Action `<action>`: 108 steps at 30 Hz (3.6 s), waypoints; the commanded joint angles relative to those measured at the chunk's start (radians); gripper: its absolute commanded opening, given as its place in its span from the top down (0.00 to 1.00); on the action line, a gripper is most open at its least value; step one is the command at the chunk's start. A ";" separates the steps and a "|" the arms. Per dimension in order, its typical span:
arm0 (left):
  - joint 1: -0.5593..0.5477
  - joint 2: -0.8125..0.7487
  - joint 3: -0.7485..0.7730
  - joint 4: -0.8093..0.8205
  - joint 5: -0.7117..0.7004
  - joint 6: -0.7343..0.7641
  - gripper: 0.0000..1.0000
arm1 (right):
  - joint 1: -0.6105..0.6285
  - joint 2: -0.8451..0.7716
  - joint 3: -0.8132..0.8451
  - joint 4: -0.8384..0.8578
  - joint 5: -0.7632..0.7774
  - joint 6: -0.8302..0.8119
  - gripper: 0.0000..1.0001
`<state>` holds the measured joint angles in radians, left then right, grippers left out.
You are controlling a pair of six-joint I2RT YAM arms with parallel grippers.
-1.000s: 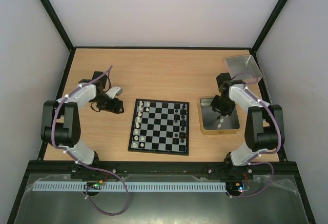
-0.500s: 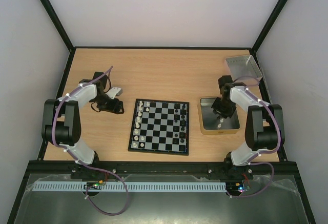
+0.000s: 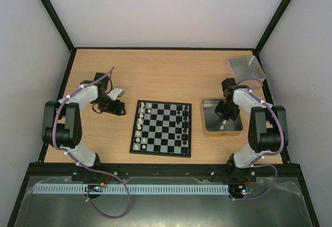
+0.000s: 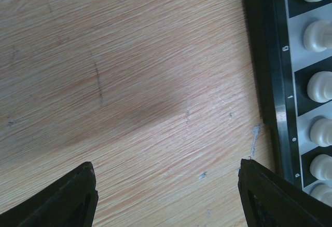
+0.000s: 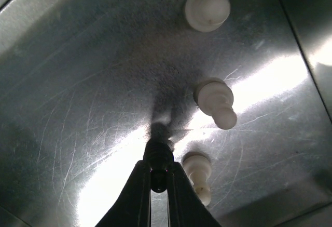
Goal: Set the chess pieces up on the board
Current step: Pick up the chess piece from the storage box, then place the chess piece on the chessboard, then pick up the chess piece from the storage box.
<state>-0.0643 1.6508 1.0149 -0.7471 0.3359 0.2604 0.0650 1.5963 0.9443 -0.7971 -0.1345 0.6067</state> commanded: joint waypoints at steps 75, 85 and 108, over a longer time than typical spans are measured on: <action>-0.074 -0.146 -0.006 -0.015 -0.049 -0.007 0.25 | 1.079 -0.015 0.027 -0.061 -0.053 0.280 0.95; -0.074 -0.142 -0.006 -0.014 -0.048 -0.004 0.25 | 1.079 -0.008 0.080 -0.108 -0.025 0.262 0.83; -0.081 -0.126 -0.008 -0.005 -0.043 -0.007 0.25 | 0.343 -0.253 0.142 -0.262 0.139 0.128 0.75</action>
<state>-0.1371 1.5185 1.0145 -0.7467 0.2878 0.2600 0.6006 1.3472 1.1366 -1.0351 -0.0341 0.8150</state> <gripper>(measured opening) 0.750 0.241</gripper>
